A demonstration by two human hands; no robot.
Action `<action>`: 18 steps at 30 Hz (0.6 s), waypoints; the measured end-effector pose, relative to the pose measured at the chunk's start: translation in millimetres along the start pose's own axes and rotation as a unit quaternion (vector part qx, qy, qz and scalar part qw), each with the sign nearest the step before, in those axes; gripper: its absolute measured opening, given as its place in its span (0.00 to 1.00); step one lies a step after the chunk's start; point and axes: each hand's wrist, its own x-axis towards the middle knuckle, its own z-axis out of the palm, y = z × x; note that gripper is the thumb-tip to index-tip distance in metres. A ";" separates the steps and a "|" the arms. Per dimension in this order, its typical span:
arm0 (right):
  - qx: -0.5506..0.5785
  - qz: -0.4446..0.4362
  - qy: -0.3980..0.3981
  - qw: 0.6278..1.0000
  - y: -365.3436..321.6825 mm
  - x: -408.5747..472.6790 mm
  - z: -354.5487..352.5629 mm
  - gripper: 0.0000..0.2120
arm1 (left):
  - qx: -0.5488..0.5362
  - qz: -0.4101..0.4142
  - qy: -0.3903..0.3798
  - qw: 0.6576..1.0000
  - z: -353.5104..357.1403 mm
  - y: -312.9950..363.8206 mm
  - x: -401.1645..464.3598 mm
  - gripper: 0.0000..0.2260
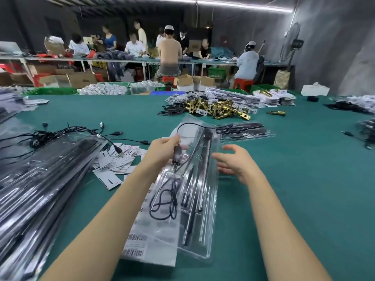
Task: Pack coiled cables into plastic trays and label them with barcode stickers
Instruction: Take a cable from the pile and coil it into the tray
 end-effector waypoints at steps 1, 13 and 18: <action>0.062 0.022 -0.013 0.998 1.7 -0.2 -1.3 0.18 | -0.006 0.004 0.007 1.000 -1.7 -3.2 0.1 0.14; 0.054 0.031 -0.025 0.998 7.5 3.8 1.1 0.05 | -0.071 -0.028 -0.024 0.997 -9.8 -14.9 -7.3 0.08; 0.046 0.023 0.020 0.998 12.3 6.2 21.6 0.09 | -0.127 0.036 -0.138 0.982 -6.7 8.2 -15.0 0.12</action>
